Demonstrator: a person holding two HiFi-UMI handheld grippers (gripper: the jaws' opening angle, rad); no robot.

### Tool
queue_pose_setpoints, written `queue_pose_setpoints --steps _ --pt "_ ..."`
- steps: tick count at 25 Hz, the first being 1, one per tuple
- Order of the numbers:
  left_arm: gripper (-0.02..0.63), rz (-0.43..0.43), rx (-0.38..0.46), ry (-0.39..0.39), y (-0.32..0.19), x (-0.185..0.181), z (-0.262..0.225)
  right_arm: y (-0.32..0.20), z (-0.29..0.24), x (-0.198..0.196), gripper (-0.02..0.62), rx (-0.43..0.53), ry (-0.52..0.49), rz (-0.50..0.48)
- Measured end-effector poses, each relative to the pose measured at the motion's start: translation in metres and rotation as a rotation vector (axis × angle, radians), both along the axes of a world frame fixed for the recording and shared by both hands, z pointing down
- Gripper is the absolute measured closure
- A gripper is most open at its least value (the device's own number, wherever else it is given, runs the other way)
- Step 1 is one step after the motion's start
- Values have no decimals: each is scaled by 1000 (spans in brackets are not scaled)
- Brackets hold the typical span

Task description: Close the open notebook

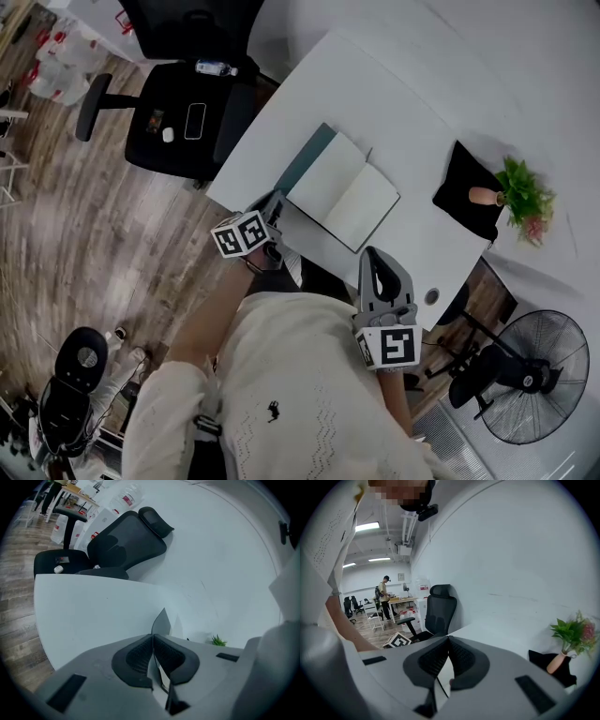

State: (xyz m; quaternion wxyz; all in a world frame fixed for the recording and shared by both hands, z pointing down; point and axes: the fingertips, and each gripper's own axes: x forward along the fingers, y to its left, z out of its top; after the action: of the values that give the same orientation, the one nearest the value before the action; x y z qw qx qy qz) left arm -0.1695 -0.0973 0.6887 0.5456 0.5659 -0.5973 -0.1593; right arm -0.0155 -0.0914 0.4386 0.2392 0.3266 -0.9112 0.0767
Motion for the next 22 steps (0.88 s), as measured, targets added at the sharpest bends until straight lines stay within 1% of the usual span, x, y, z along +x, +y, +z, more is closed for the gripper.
queue_pose_setpoints --steps 6,15,22 --pt "588 73 27 -65 0 7 -10 3 -1 -7 594 -1 -15 1" --pt "588 151 75 -102 2 13 -24 10 -7 -20 594 15 -32 8" --pt "588 221 114 -137 2 19 -32 20 -5 -20 594 16 -20 17"
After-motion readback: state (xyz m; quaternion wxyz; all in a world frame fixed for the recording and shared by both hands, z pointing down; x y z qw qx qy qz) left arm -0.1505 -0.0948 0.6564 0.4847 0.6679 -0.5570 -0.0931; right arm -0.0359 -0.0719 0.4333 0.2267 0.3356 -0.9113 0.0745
